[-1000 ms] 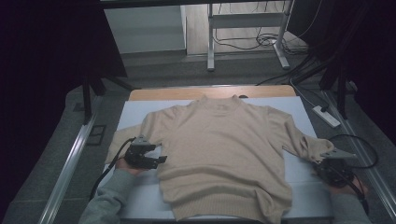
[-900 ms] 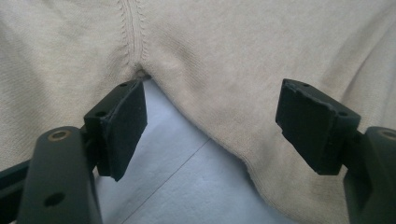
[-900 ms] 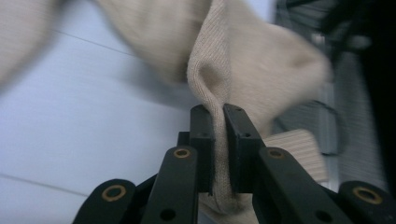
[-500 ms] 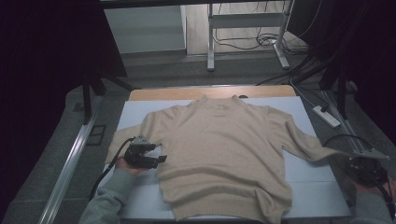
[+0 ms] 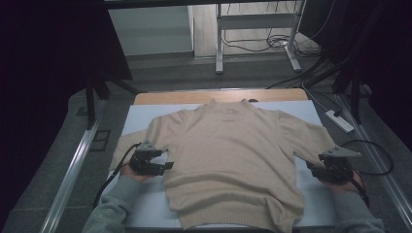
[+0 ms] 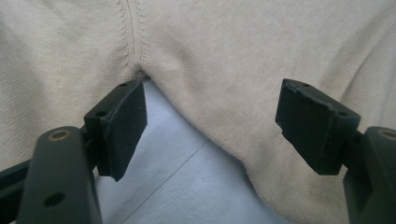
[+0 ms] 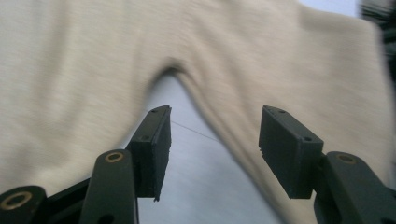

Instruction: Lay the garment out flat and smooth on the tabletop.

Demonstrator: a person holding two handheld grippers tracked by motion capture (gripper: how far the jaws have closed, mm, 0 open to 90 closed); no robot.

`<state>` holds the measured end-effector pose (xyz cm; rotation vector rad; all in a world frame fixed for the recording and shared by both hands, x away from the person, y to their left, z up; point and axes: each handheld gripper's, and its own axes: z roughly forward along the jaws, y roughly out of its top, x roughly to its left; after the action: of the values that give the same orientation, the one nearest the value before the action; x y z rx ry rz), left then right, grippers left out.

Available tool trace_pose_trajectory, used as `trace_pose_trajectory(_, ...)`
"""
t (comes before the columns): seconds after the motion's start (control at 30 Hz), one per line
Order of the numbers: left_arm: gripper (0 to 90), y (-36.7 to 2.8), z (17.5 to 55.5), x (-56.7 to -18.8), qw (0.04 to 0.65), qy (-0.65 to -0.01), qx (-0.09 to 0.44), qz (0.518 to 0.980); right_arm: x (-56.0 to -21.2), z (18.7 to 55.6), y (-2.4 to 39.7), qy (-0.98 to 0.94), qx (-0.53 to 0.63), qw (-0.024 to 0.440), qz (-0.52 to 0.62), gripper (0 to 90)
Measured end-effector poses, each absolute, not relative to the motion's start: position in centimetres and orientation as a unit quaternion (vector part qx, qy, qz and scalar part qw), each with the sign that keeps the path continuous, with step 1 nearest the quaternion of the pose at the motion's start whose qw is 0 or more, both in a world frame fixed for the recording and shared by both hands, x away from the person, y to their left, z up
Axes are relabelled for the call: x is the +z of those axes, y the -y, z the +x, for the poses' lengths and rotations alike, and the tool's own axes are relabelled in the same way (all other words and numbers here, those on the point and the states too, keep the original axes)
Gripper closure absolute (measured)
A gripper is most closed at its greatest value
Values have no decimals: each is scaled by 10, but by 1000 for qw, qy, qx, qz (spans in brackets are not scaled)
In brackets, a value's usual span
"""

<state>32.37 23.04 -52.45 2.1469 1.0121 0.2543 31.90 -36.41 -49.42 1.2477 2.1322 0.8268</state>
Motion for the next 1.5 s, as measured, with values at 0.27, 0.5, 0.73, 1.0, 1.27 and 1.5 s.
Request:
trace_pose_trajectory(0.27,246,-230,318,-520,372,-390,104,836,-498,313,349,-797,331,230,449,433)
trace_pose_trajectory(0.5,245,-224,301,-515,372,-372,111,843,-501,294,342,-808,349,200,431,421)
trace_pose_trajectory(0.73,255,-216,288,-510,393,-356,97,842,-499,290,331,-811,359,199,417,421)
trace_pose_trajectory(1.0,265,-194,271,-503,404,-309,76,858,-503,293,325,-816,353,198,412,417)
trace_pose_trajectory(1.27,264,-172,265,-508,390,-277,52,876,-505,294,326,-813,357,192,417,418)
trace_pose_trajectory(1.5,258,-156,254,-506,398,-245,23,884,-506,295,327,-812,356,190,421,418)
